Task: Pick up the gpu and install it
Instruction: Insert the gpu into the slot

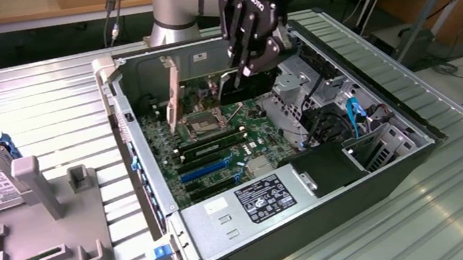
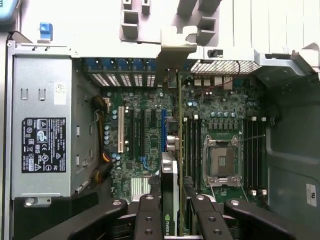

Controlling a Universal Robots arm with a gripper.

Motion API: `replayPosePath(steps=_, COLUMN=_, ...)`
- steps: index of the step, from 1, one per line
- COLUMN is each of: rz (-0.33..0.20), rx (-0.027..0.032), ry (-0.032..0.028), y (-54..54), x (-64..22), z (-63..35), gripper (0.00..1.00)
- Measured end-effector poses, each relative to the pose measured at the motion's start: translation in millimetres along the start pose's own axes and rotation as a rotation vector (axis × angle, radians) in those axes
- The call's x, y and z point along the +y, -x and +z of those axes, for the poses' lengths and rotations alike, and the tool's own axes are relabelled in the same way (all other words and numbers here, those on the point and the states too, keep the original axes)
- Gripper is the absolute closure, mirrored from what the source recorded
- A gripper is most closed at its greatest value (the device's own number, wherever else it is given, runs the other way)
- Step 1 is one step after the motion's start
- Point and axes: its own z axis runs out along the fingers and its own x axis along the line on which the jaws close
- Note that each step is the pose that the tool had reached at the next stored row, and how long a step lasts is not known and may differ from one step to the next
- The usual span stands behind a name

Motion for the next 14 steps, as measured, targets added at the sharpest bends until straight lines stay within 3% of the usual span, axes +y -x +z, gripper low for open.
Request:
replayPosePath(steps=7, rz=-0.134, rx=0.0133, ry=0.0079, y=0.0, x=-0.1, z=0.0, gripper=0.73)
replayPosePath(steps=8, rz=-0.132, rx=0.0132, ry=0.0078, y=0.0, x=-0.1, z=0.1, gripper=0.73)
replayPosePath(steps=9, rz=-0.105, rx=0.0081, ry=0.0059, y=0.0, x=-0.3, z=0.7, gripper=0.73)
replayPosePath(steps=11, rz=-0.062, rx=0.0033, ry=0.0033, y=-0.1, x=-0.5, z=2.0, gripper=0.73)
replayPosePath(steps=14, rz=-0.024, rx=-0.0005, ry=-0.0055, y=0.2, x=-0.6, z=4.1, gripper=0.73)
